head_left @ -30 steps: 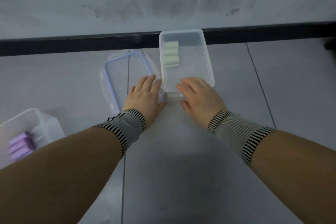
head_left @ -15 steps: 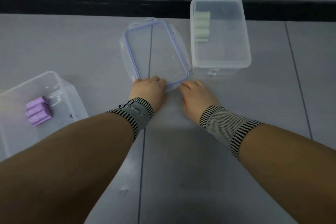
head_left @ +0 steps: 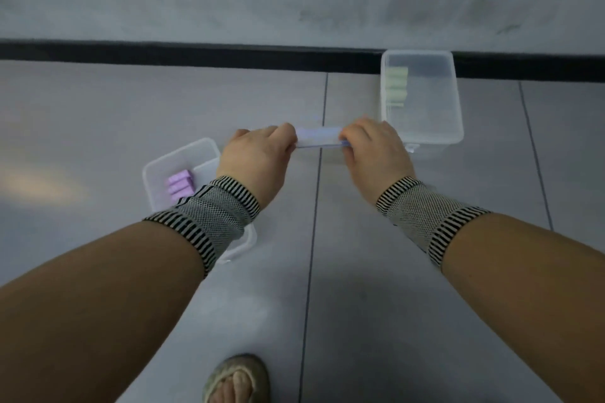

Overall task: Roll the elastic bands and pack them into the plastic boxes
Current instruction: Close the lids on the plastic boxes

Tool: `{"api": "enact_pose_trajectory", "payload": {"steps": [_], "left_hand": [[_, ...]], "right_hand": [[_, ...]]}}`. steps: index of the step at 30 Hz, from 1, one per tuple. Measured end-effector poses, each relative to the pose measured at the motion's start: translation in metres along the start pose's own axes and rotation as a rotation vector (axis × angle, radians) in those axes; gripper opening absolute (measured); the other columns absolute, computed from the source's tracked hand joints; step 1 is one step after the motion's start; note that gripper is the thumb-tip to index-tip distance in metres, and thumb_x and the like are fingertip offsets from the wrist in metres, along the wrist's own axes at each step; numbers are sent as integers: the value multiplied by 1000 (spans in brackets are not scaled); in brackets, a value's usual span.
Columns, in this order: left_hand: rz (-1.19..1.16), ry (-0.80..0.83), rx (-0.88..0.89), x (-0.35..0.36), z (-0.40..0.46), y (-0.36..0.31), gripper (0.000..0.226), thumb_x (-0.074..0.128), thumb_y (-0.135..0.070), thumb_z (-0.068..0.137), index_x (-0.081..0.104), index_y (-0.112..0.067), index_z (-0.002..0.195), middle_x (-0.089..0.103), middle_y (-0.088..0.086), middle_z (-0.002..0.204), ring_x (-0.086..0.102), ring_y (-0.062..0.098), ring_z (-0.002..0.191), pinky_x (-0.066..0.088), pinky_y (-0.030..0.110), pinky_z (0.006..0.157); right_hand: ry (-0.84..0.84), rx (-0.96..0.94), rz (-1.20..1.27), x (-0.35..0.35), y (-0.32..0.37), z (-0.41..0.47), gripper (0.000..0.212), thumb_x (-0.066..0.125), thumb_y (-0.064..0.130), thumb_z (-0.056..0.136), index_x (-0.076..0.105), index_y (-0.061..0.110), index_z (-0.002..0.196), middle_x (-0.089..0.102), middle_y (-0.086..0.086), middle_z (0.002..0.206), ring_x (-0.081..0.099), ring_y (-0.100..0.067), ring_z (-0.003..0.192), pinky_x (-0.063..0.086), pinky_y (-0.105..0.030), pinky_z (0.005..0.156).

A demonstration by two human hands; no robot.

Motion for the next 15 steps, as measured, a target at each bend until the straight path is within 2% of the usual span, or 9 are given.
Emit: {"api": "enact_pose_trajectory", "payload": {"steps": [2,3,5,7,9,12,15], "left_hand": [[-38,-99,-38,-41,-3,-3,2,58,-9,83,60,-9,83,63,9,70,53,31,48,40,32,61],[-65,-142,-81,-61,-5,-2,6,57,-10,85,62,-9,89,65,10,80,57,33,56,42,34,64],[-121,-158,-208,-98,-20,0,24,55,-13,89,62,-13,113,62,10,114,61,33,87,45,38,78],[-126,-144,-293,-118,-32,0,48,56,-16,90,46,-22,137,41,9,143,50,28,117,43,41,96],[-125,-109,-389,-142,-55,1,64,55,-23,91,25,-32,147,17,8,155,36,28,132,35,40,107],[-197,-27,-534,-157,-94,14,69,52,-35,92,10,-43,147,2,5,158,34,29,134,33,43,109],[-259,41,-646,-163,-130,37,65,47,-39,94,7,-45,146,0,5,158,44,31,126,37,38,102]], "right_hand": [[-28,9,31,-31,23,6,11,51,11,90,60,5,93,61,-15,91,56,-38,79,45,-43,70],[-31,6,41,-47,36,7,13,51,12,91,60,5,98,60,-16,94,55,-38,79,44,-41,67],[-49,-35,60,-77,66,1,18,51,12,93,60,5,107,59,-17,98,56,-37,82,39,-35,66],[-64,-42,117,-95,88,-2,25,49,13,95,59,6,116,59,-17,103,56,-36,88,38,-33,69],[-30,-25,208,-110,117,-7,30,45,15,97,55,8,124,59,-16,111,56,-34,98,42,-36,78],[7,69,359,-118,149,-6,32,44,17,98,54,10,128,62,-12,112,57,-30,102,43,-34,90],[41,173,548,-106,176,-1,28,45,23,97,57,19,122,58,3,83,59,-23,83,53,-45,84]]}}
Point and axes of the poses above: each hand's wrist, its own z-axis towards the middle knuckle, its own x-axis out of the palm, y = z × x, the point moved 6 cm from there along z, towards the middle knuckle
